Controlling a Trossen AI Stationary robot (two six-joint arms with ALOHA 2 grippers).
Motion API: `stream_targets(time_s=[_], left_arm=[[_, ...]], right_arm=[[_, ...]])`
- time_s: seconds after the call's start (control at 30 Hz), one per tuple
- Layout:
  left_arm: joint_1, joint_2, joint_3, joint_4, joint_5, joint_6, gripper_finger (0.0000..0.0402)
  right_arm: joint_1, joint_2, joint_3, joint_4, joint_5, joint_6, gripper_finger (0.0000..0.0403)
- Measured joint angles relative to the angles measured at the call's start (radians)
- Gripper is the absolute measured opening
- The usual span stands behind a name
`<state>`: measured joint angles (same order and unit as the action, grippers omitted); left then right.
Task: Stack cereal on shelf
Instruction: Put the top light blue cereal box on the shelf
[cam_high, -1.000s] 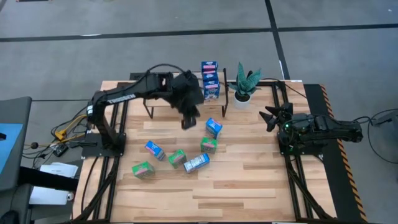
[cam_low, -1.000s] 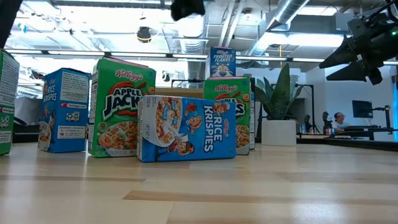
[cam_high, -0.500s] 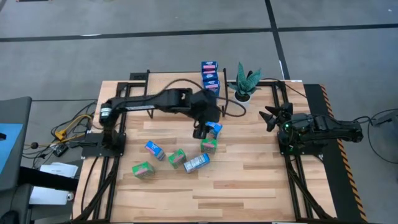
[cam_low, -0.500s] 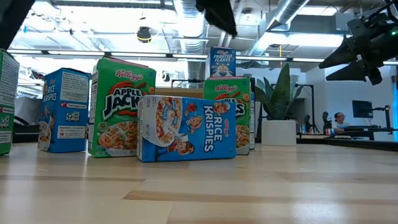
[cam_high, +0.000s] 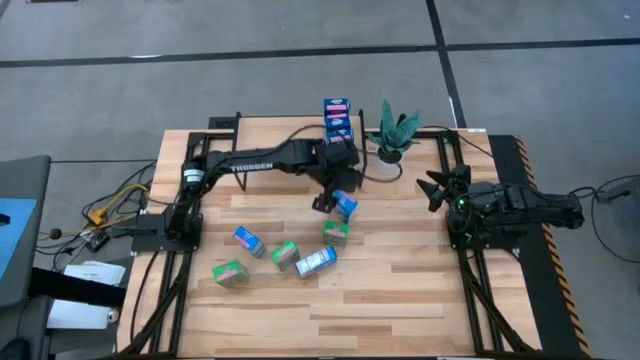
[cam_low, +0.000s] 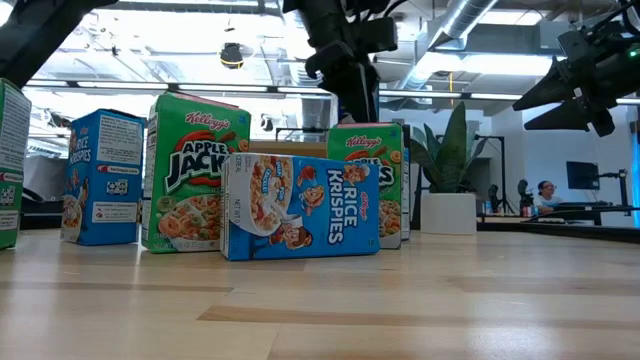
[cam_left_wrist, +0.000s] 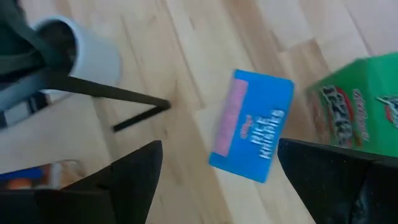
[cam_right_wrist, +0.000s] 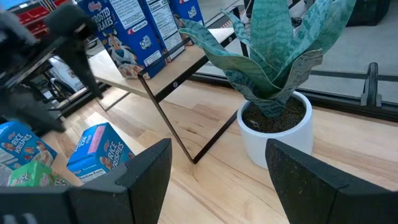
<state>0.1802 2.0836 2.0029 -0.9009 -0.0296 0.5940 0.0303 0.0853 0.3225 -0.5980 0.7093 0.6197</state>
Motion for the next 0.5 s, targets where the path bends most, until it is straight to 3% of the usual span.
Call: stream_targets(time_s=[0.2, 0.5], left_arm=[[0.026, 0.0, -0.001, -0.042, 0.123, -0.014, 0.0309], [-0.003, 0.033, -0.045, -0.002, 0.048, -0.003, 0.0309]], right_arm=[[0.0, 0.0, 0.0, 0.0, 0.001, 0.0, 0.0286], [0.0, 0.0, 0.0, 0.0, 0.008, -0.002, 0.0286]])
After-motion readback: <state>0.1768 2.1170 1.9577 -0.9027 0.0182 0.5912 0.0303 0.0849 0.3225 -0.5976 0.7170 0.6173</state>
